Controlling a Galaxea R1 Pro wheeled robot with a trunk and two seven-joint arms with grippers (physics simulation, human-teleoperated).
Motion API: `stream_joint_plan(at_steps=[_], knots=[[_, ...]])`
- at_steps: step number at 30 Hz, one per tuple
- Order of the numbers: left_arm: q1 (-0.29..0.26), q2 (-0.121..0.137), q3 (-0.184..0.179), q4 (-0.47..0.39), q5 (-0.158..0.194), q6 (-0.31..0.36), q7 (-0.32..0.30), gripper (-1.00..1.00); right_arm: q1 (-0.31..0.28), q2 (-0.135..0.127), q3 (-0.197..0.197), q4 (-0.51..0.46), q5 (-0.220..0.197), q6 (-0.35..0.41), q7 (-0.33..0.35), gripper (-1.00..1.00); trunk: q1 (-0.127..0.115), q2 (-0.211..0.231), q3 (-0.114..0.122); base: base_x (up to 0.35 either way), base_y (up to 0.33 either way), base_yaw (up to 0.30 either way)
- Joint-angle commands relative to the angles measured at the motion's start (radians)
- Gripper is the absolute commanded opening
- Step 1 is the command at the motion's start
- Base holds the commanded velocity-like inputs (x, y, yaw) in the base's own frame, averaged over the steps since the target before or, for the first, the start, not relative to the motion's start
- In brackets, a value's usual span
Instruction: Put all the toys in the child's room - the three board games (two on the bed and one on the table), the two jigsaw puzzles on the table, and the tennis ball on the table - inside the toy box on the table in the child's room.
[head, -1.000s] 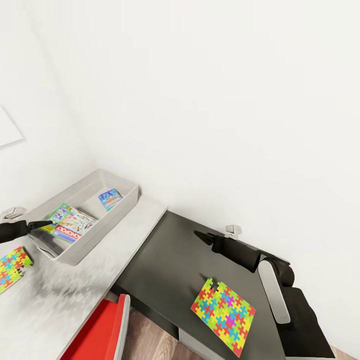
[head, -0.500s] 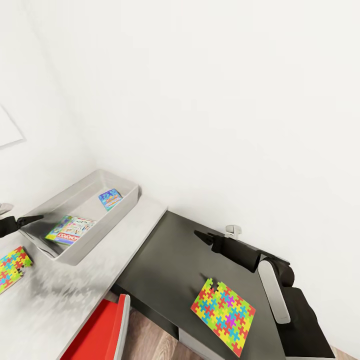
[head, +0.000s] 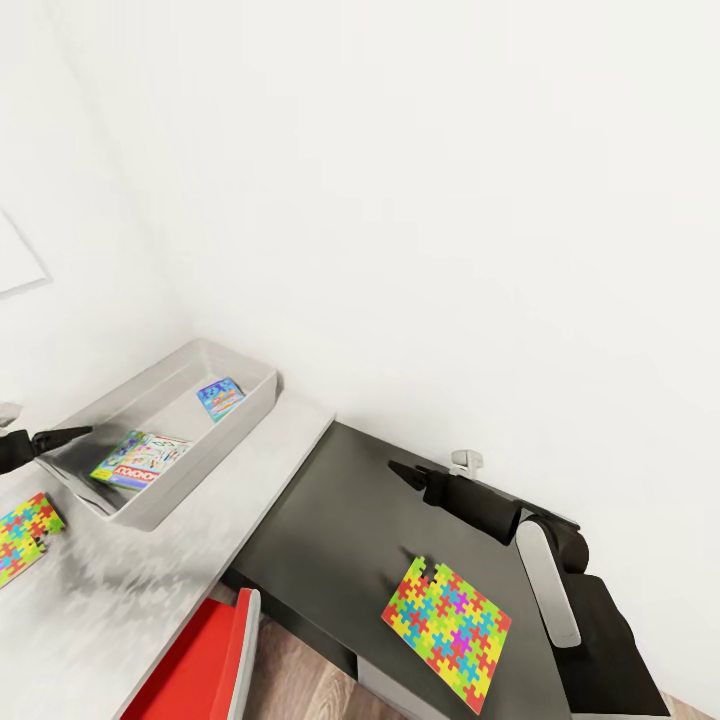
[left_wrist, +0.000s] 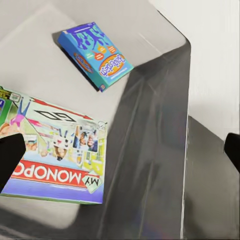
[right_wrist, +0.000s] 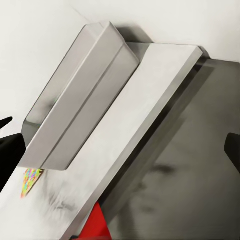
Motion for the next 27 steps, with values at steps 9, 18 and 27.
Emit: stream_joint_plan(at_steps=[9, 18, 27], knots=[[0.004, 0.054, -0.002, 0.014, -0.003, 0.009, -0.277, 1.00, -0.001, 0.001, -0.003, 0.000, -0.008, 0.008, 0.007, 1.00, 0.000, -0.001, -0.001, 0.000, 0.000, 0.000], [0.016, 0.099, -0.001, 0.179, 0.000, -0.012, -0.400, 1.00, 0.001, 0.001, -0.003, -0.002, -0.010, 0.008, 0.008, 1.00, 0.000, -0.001, 0.006, 0.000, 0.000, 0.000], [0.017, 0.121, -0.001, 0.350, 0.004, -0.082, -0.400, 1.00, 0.001, 0.002, 0.000, -0.001, -0.006, -0.013, 0.008, 1.00, 0.000, -0.001, 0.012, 0.000, 0.000, 0.000]])
